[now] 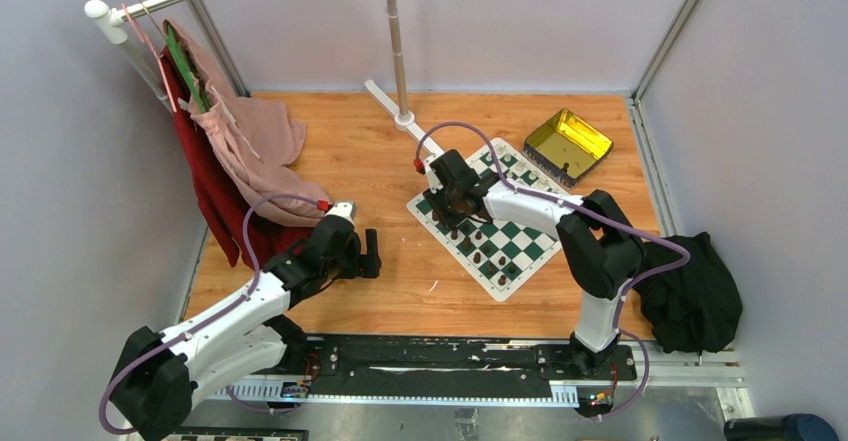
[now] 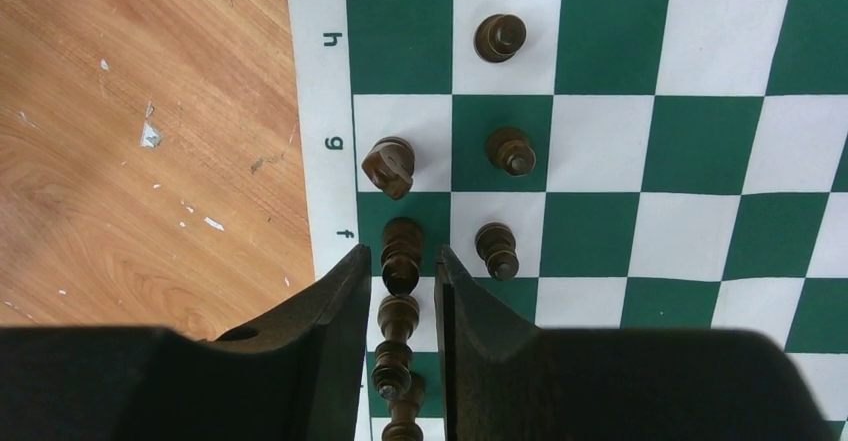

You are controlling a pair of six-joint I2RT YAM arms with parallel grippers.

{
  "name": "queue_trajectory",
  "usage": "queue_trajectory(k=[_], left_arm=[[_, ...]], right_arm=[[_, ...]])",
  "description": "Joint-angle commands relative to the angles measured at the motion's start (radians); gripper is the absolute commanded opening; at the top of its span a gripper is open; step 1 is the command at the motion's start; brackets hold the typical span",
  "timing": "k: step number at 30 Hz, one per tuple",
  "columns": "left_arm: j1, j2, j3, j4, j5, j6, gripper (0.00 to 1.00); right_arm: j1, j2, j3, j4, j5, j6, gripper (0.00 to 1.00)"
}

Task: Set up the chess pieces on the board
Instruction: Pick up the chess piece from the storage box.

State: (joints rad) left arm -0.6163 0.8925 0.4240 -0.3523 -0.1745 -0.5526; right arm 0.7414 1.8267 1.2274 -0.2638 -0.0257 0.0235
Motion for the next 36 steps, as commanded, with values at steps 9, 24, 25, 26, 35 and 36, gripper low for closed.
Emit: queue_trajectory(k=[9,24,25,26,35,36], left_arm=[[0.006,0.009,-0.013,0.048,0.003,-0.001,1.00],[0.006,0.179,0.054,0.085,0.004,-0.025,1.00],[0.007,0.193,0.060,0.087,0.004,-0.026,1.00],[0.006,0.205,0.066,0.087,0.006,-0.026,1.00],[0.007,0.279,0.091,0.117,0.016,-0.039,1.00],[0.006,0.284,0.092,0.122,0.017,-0.042,1.00]], right_arm=[[-0.039,-0.139,0.135,-0.081,0.237,-0.054,0.37],[-0.548,0.006,0.307,-0.173,0.371,0.147,0.38],[-0.573,0.019,0.306,-0.173,0.370,0.156,0.38],[-0.594,0.029,0.303,-0.173,0.371,0.164,0.38],[-0.718,0.132,0.298,-0.179,0.324,0.225,0.38],[-0.723,0.139,0.298,-0.180,0.320,0.227,0.38]])
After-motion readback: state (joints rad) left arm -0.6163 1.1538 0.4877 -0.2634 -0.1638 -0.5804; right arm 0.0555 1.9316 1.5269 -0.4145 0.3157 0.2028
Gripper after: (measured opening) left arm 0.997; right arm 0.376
